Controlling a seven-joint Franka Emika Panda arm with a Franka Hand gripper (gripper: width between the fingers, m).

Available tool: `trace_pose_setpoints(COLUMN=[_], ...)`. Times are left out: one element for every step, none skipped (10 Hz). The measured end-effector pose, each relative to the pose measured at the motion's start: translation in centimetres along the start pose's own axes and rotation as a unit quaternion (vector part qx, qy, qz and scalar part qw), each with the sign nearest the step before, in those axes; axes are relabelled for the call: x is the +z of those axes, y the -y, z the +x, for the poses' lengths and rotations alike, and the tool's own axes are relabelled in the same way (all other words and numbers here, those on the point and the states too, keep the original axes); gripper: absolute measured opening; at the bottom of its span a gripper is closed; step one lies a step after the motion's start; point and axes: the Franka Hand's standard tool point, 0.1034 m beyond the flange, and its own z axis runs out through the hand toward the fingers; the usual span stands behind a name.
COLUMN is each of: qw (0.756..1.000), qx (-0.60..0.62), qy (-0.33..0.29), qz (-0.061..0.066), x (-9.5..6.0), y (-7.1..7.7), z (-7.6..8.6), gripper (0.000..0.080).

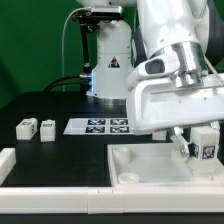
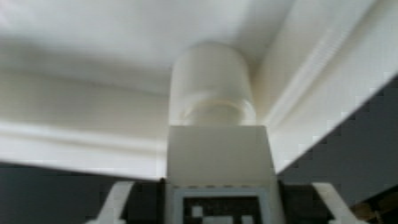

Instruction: Assemble one leg

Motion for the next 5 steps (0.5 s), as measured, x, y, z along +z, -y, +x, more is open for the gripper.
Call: trace_pose_setpoints(qw=[1.000, 1.000, 1.000, 1.000, 1.000], qx=[0.000, 0.000, 0.000, 0.000, 0.000], qy=[0.000, -0.001, -0.001, 0.000, 0.004], qz=[0.000, 0.000, 0.000, 0.000, 0.002], x=[0.04, 0.04, 0.04, 0.03, 0.10], y=[0.02, 0.01, 0.01, 0.00, 0.05], z=[-0.01, 0.00, 0.00, 0.02, -0.12], gripper=[0.0290, 0.0290, 0.0290, 0.0290, 0.0339])
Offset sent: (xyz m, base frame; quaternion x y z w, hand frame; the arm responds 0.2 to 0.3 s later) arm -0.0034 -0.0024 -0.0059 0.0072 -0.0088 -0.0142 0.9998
